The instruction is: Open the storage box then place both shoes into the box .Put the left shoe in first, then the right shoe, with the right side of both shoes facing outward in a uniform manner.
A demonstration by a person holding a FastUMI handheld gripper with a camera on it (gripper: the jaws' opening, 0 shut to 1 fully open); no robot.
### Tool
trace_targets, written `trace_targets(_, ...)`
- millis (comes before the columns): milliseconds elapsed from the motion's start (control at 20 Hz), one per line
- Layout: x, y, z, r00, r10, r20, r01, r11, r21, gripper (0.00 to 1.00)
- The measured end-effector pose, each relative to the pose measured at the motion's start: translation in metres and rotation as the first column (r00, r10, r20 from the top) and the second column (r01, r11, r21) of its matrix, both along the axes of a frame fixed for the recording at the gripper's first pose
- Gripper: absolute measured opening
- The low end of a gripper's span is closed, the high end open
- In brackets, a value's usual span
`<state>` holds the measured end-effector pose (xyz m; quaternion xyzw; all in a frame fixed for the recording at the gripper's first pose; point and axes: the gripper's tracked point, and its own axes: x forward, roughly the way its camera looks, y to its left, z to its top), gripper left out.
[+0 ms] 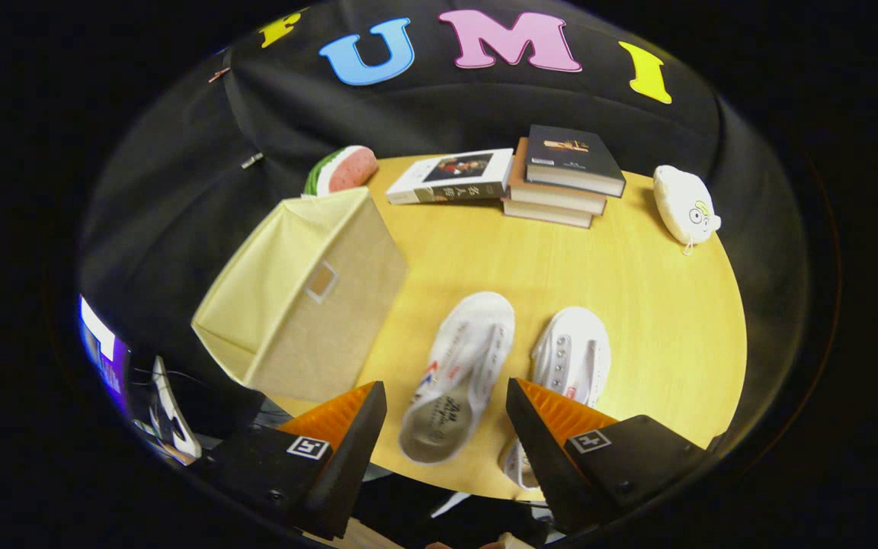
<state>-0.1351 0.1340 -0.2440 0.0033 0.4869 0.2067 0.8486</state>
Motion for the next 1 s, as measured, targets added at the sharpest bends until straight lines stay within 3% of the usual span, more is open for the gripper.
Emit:
trace_targets(250, -0.002, -0.02, -0.055, 0.998, 0.053, -0.027, -0.056, 0.987, -0.148, 0.96)
trace_targets(350, 0.007, -0.016, -0.066, 0.999, 0.039, -0.025, -0.042, 0.989, -0.143, 0.87)
trace_targets(400, 0.012, -0.012, -0.071, 0.999, 0.03, -0.025, -0.033, 0.989, -0.141, 0.77)
trace_targets(650, 0.035, -0.007, -0.094, 0.997, -0.068, -0.022, 0.064, 0.985, -0.157, 0.62)
trace_targets(700, 0.037, -0.006, -0.099, 0.996, -0.082, -0.026, 0.077, 0.984, -0.16, 0.52)
trace_targets(1000, 0.037, -0.005, -0.103, 0.986, -0.155, -0.06, 0.145, 0.98, -0.138, 0.23)
